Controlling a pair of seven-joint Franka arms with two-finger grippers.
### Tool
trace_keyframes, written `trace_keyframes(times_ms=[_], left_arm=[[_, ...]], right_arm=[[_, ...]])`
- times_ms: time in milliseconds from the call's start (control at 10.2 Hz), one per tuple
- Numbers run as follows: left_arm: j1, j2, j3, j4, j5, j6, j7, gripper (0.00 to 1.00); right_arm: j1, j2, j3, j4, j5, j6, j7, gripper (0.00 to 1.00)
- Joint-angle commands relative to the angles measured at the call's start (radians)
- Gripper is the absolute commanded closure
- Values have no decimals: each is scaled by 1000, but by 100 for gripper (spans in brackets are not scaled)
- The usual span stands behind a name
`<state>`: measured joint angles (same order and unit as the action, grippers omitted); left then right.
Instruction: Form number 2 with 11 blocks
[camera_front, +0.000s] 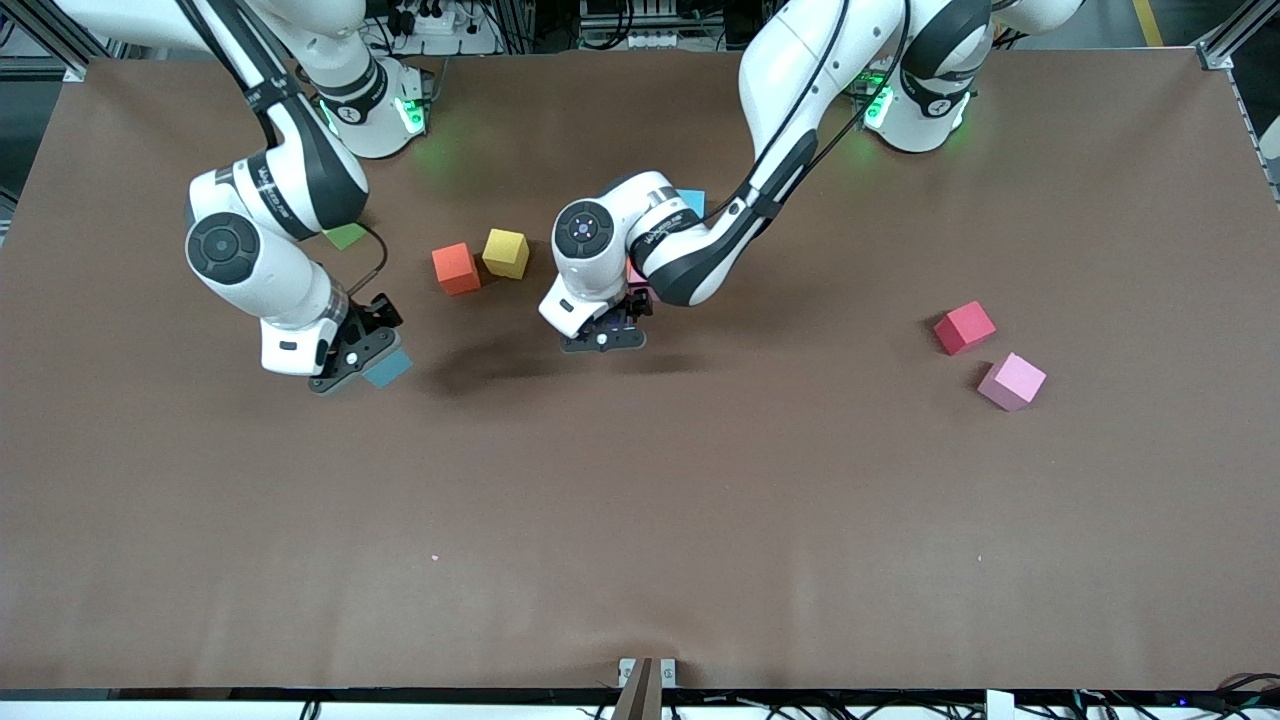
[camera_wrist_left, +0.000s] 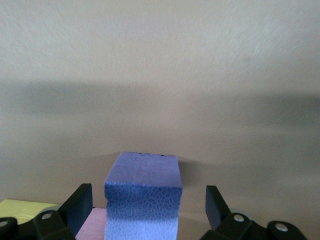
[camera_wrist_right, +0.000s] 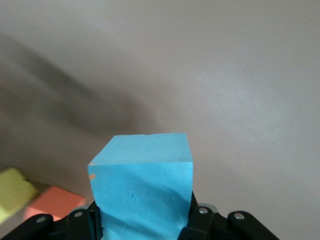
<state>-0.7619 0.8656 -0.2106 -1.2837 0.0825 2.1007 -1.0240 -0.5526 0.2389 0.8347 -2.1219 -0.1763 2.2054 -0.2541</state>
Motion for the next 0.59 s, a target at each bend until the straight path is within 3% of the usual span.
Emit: trace_keyframes(times_ms=[0,98,490], left_arm=[[28,-71,10,-17,-15,-46,-14,0],[64,-101,11,-20,-18,-53,-21,0],[362,-178,13,-48,-9,-93,-128,0]], right_arm=[[80,-9,6,20,35,-24,146,69],[121,-7,6,20,40,-13,229,69],[265,37,6,45,43,28,473,69]])
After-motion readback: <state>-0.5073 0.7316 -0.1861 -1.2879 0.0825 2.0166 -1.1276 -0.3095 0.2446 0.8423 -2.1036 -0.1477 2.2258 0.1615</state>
